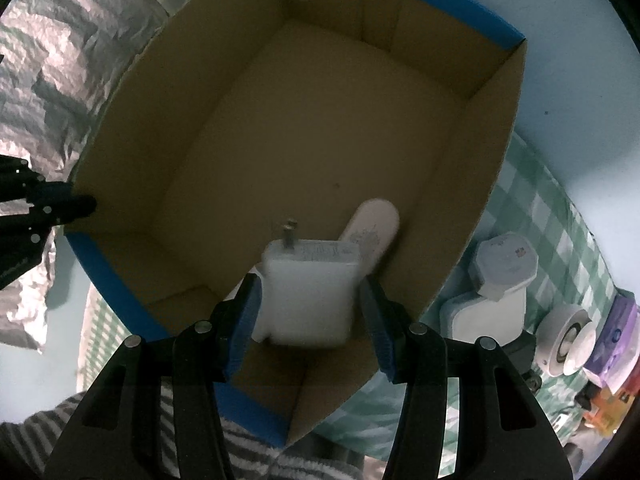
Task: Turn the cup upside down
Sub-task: 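Open the right gripper to drop the charger into the box, then move the right gripper to the black round fan and grasp it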
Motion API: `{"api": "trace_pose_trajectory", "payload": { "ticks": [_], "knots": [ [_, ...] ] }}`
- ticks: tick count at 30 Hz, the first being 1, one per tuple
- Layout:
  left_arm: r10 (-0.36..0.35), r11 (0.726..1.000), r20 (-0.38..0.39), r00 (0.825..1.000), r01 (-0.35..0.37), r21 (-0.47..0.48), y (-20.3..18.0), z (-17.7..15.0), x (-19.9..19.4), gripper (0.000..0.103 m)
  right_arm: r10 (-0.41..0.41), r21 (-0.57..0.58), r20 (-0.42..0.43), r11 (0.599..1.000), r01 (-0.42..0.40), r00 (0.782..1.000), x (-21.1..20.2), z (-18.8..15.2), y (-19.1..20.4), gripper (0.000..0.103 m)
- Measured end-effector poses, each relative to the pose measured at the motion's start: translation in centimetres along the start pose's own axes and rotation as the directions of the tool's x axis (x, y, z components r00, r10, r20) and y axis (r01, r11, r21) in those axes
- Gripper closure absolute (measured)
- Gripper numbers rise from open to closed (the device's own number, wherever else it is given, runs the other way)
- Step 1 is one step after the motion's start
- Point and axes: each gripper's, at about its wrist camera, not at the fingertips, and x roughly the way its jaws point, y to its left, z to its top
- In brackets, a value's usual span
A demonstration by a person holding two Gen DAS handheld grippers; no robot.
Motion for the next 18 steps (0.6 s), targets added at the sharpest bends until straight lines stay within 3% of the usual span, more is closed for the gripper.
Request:
{"api": "trace_pose_trajectory", "payload": {
  "ticks": [18],
  "knots": [
    [0.009,1.000,-0.002,1.000,-0.009,-0.002,0.0,0.1,-0.1,0.096,0.059,0.052,0.103,0.997,-0.065,0.993,-5.8,-1.0,-2.5,0.046]
  ]
}}
